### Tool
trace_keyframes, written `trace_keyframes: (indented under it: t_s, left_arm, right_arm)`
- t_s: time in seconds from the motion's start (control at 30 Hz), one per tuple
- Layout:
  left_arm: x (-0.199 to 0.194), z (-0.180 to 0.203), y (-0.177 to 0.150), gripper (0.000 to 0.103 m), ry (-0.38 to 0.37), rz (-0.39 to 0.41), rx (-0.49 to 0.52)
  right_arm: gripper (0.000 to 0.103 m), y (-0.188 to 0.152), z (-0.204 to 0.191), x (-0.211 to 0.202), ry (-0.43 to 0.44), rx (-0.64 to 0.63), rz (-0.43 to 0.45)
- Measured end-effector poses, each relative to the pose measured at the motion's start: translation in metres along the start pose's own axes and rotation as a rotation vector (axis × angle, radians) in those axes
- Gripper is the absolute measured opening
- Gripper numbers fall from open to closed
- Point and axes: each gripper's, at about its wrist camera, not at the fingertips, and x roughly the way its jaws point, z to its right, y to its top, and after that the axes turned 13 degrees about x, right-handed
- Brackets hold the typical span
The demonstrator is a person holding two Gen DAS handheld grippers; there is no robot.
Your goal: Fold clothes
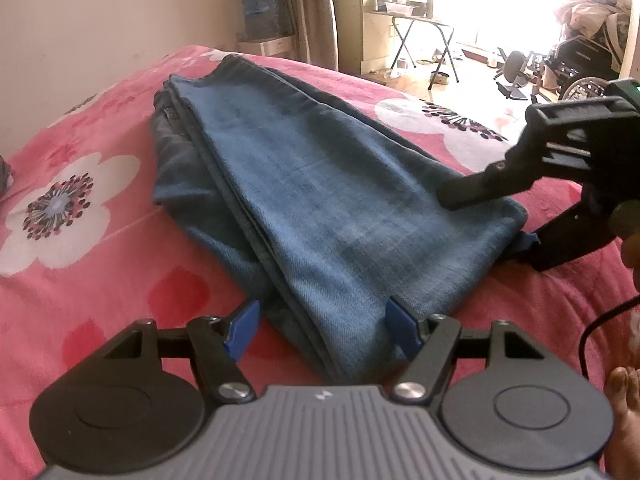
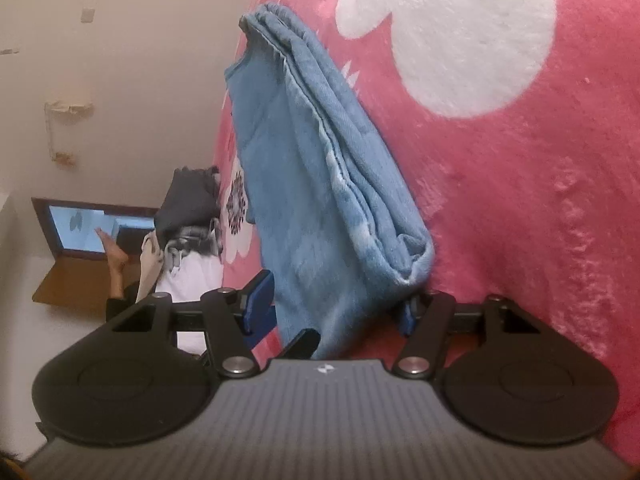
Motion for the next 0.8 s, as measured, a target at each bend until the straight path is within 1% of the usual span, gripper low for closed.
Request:
trace_keyframes:
  t_s: [0.1,0.27,0.43,0.47,0.5,0.53,0.6,0.63,0.7,0.73,0.8]
  left_arm:
    - [0.0,-0.001,-0.001,0.071,-0.002,0.0,-0.005]
    - [0.001,0.0,-0.001,0.071,0.0,-0.001,-0.012]
    - [0.0,0.0,-0.001,0.071,0.0,-0.002,-0.013]
    - [-0.001,0.001,-0.001,0.071,0.0,-0.002,-0.015]
    - [-0.001,0.0,-0.002,0.071,-0.002,-0.001,-0.016]
    - [-0.001,0.0,-0.002,0.071,-0.002,-0.001,-0.018]
    - [-0.001,0.0,-0.003,0.071,-0.004,0.0,-0.021]
    - [-0.001,0.0,-0.004,0.071,-0.004,0.001,-0.023]
    - [-0.002,0.0,-0.004,0.071,-0.003,0.001,-0.023]
    - [-0.002,0.001,-0.004,0.071,-0.002,0.002,-0.022]
    - [-0.003,0.001,-0.005,0.071,0.0,0.004,-0.023]
  right_arm:
    - [0.059,-0.007,0.0,0.001,0.005,-0.005,0.004]
    - [0.059,-0.017,-0.006,0.016,-0.006,-0.019,-0.048]
    - [0.054,-0.008,-0.011,0.028,-0.002,0.002,-0.022]
    - [0.052,-0.01,-0.011,0.028,-0.006,0.0,-0.011]
    - [0.046,-0.013,-0.011,0.028,-0.014,-0.008,0.001]
    - [0.043,-0.016,-0.01,0.027,-0.024,-0.014,0.014]
    - [0.033,-0.021,-0.004,0.025,-0.03,0.008,0.034]
    - [0.031,-0.021,-0.002,0.025,-0.033,0.025,0.038]
    - [0.025,-0.017,0.001,0.026,-0.039,0.059,0.039]
    - [0.025,-0.016,0.004,0.027,-0.039,0.08,0.039]
    - [0.024,-0.015,0.002,0.028,-0.042,0.077,0.037]
